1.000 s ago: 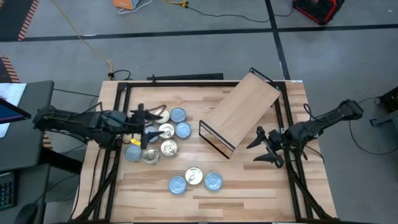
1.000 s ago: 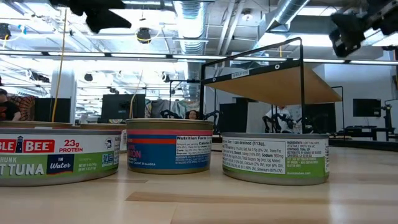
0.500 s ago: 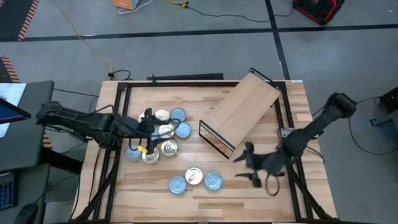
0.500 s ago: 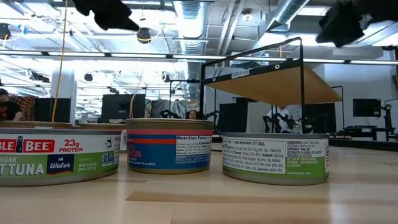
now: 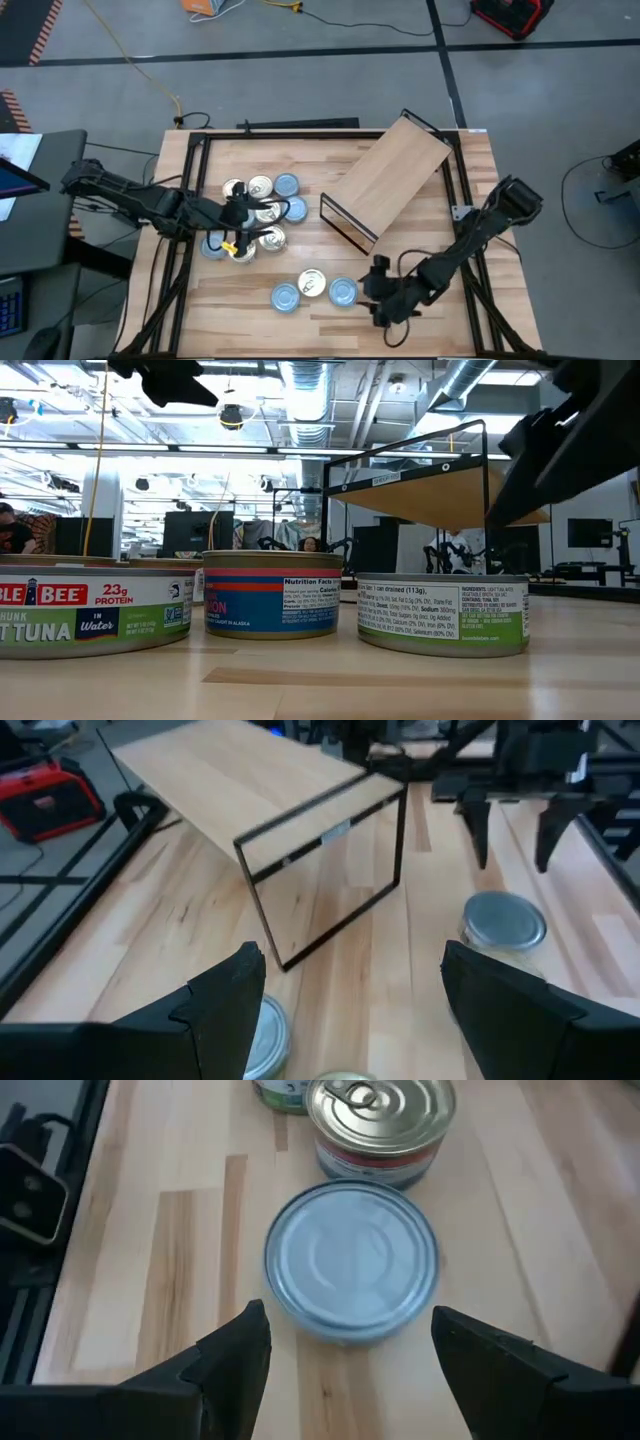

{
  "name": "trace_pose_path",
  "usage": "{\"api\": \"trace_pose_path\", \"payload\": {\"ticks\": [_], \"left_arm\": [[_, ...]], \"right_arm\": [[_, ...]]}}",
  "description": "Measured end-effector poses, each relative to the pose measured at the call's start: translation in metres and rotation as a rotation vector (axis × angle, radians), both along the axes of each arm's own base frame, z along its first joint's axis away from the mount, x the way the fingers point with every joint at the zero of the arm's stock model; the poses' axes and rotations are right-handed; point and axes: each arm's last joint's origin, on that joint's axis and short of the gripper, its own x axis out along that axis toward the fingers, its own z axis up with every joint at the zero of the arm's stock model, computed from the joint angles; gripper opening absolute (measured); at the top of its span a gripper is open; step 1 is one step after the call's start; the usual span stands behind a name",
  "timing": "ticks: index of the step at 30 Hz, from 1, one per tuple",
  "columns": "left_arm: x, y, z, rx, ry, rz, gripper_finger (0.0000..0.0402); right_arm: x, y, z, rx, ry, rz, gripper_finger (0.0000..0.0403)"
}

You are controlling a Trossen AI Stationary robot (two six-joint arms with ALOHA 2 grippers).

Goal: Stack canned seafood by type on shelf
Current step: Put the green tuna can on the shelf

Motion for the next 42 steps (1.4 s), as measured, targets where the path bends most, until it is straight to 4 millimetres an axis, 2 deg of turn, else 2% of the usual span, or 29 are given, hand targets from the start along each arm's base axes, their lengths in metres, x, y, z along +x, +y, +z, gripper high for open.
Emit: {"api": "trace_pose_path", "payload": {"ticks": [5,11,21,27,32,36,42], "left_arm": [[0.012,0.003,-0.005,0.007,0.058,0.005,0.0293],[0.035,0.001,-0.003,0.076,0.132,-0.018,0.0293],[0.067,-0.008,0.010,0.107,0.210,-0.057,0.0293],[0.081,-0.012,0.007,0.119,0.240,-0.073,0.0293],[0.092,-0.016,-0.004,0.110,0.290,-0.130,0.0293],[0.094,-0.017,-0.005,0.126,0.295,-0.145,0.0293],[0.092,-0.017,-0.001,0.118,0.279,-0.142,0.0293]], "right_arm": [[0.009,0.001,-0.009,0.005,0.047,-0.101,0.0301],[0.008,0.004,-0.021,-0.025,0.100,-0.161,0.0301],[-0.010,0.012,-0.025,-0.046,0.126,-0.233,0.0301],[-0.016,0.011,-0.027,-0.034,0.152,-0.293,0.0301],[-0.019,0.007,-0.028,-0.033,0.179,-0.351,0.0301],[-0.023,0.008,-0.024,-0.032,0.171,-0.340,0.0301],[-0.031,0.020,-0.004,-0.018,0.043,-0.282,0.0301]]}}
